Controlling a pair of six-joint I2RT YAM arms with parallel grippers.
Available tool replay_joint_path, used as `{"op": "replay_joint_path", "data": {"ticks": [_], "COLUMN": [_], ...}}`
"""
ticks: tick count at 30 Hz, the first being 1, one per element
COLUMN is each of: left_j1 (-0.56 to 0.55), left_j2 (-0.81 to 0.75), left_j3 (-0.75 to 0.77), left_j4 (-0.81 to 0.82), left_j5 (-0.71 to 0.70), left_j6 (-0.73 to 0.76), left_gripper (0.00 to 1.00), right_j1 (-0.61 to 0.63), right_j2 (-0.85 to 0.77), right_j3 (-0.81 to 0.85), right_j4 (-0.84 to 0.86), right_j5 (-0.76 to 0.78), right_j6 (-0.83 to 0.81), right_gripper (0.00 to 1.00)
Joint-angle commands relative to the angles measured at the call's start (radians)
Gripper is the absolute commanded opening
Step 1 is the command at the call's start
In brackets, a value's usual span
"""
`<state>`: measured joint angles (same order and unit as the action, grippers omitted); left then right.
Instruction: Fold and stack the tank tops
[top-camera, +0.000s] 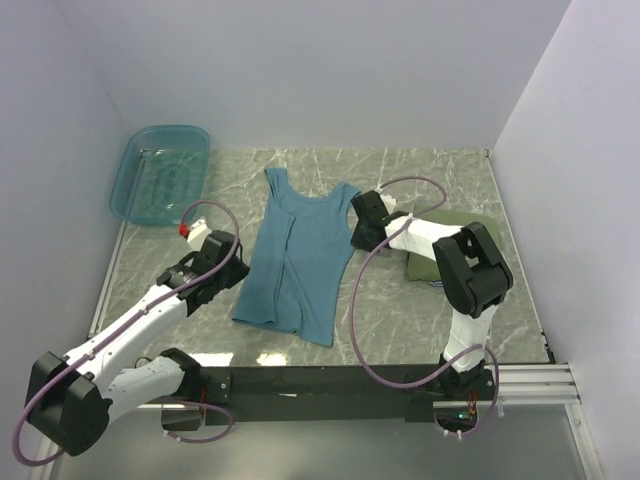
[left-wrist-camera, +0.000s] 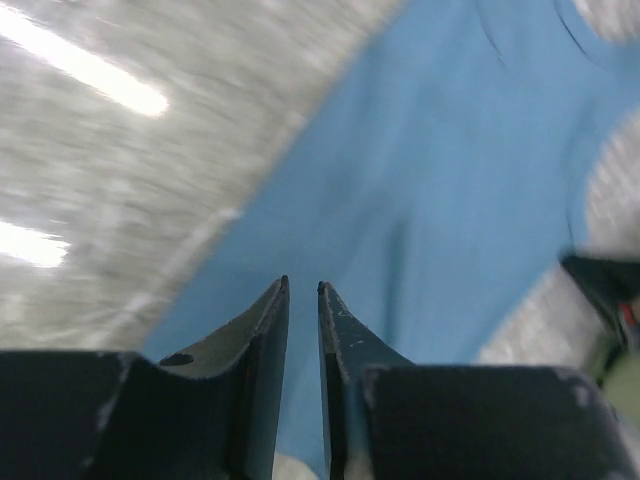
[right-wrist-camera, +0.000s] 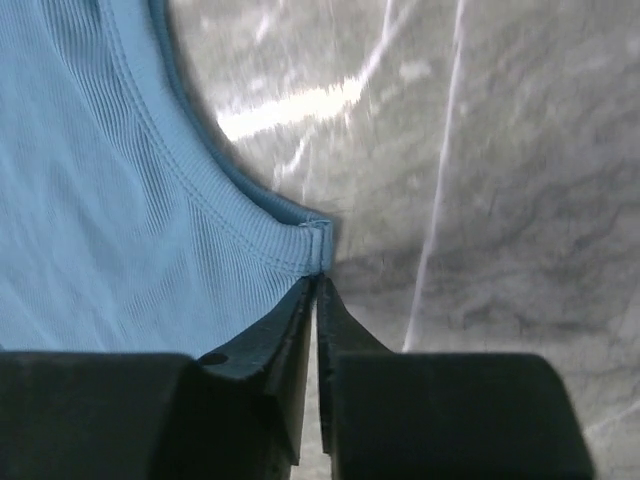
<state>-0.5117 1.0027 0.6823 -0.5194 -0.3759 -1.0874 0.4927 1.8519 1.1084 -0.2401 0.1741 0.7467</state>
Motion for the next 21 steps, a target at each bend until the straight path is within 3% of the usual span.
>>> {"op": "replay_joint_path", "data": {"ticks": [1, 6, 10, 13, 15, 16, 19, 21], "left_j1": [-0.045, -0.128, -0.290, -0.413, -0.514, -0.540, -0.643, -0.703], "left_j2": [-0.007, 0.010, 0.042, 0.099, 0.161, 0.189, 0.310, 0.402], "left_j3": [-0.035, -0.078, -0.043, 0.011, 0.043, 0.078, 0.158, 0.206], "left_j4": [0.088, 0.153, 0.183, 0.186, 0.191, 0.197, 0.199, 0.188], "left_j5": [0.136, 0.163, 0.138, 0.095, 0.051, 0.040, -0.018, -0.059], "left_j6": [0.055, 0.046, 0.072, 0.080, 0.078, 0.073, 0.063, 0.057], "left_gripper": [0.24, 0.26, 0.39, 0.42, 0.45, 0.45, 0.46, 0.46], "right_j1": [-0.017, -0.051, -0.072, -0.085, -0.088, -0.092, -0.097, -0.098], "right_j2": [0.044, 0.076, 0.078, 0.064, 0.041, 0.026, -0.032, -0.072], "right_j3": [0.056, 0.105, 0.111, 0.096, 0.077, 0.068, 0.038, 0.034], "right_j4": [-0.028, -0.057, -0.061, -0.050, -0.028, -0.016, 0.019, 0.012], "right_j5": [0.039, 0.050, 0.053, 0.048, 0.027, 0.019, -0.024, -0.024], "right_j6": [-0.036, -0.067, -0.086, -0.096, -0.110, -0.113, -0.122, -0.125], "right_gripper": [0.09, 0.04, 0.03, 0.04, 0.10, 0.20, 0.36, 0.40]}}
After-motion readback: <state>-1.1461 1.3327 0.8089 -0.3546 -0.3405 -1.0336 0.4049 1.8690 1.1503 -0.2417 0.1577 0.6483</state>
